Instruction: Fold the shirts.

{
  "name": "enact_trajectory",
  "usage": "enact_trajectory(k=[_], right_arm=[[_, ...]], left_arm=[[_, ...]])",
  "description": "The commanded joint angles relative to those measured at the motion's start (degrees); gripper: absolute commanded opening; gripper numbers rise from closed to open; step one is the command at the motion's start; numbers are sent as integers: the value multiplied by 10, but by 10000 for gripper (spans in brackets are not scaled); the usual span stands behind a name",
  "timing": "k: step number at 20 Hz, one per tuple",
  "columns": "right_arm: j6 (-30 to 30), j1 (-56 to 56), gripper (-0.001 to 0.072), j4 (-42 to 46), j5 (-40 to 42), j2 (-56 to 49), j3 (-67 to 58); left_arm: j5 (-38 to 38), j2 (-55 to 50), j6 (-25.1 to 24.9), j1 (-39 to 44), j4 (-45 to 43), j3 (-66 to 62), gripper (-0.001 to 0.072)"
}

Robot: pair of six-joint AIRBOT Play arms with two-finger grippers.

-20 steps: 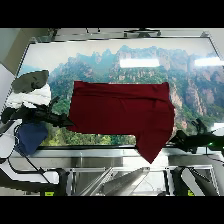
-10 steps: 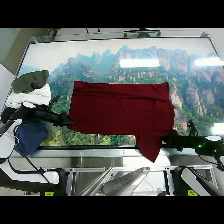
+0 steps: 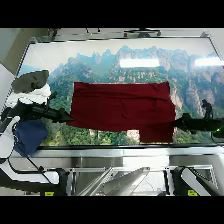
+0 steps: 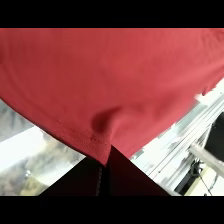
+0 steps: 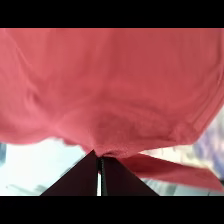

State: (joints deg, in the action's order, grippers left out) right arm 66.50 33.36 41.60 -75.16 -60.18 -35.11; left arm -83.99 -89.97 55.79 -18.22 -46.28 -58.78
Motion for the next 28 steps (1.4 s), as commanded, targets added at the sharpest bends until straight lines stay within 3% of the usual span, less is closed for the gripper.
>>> enact_trajectory(k=[1,7,14,18,21,28], right_arm=[[-15,-16,31,-63,17,-34,-61],[-22,-111,31,-104,87,-213,-263],[-21,-165,32,-104,101,-438,-500],[-38,-168,32,-103,129,-504,-536],[-38,-163,31,-82,158,-516,-538],[-35,-151,31,-32,167,-520,-538]], left_arm=[[-16,-2,25,25,8,-60,22],[-18,-98,86,62,8,-249,22],[-5,-263,125,96,7,-434,20],[-4,-334,158,100,-3,-519,10],[-17,-360,206,101,-104,-569,11],[7,-361,210,104,-152,-571,11]])
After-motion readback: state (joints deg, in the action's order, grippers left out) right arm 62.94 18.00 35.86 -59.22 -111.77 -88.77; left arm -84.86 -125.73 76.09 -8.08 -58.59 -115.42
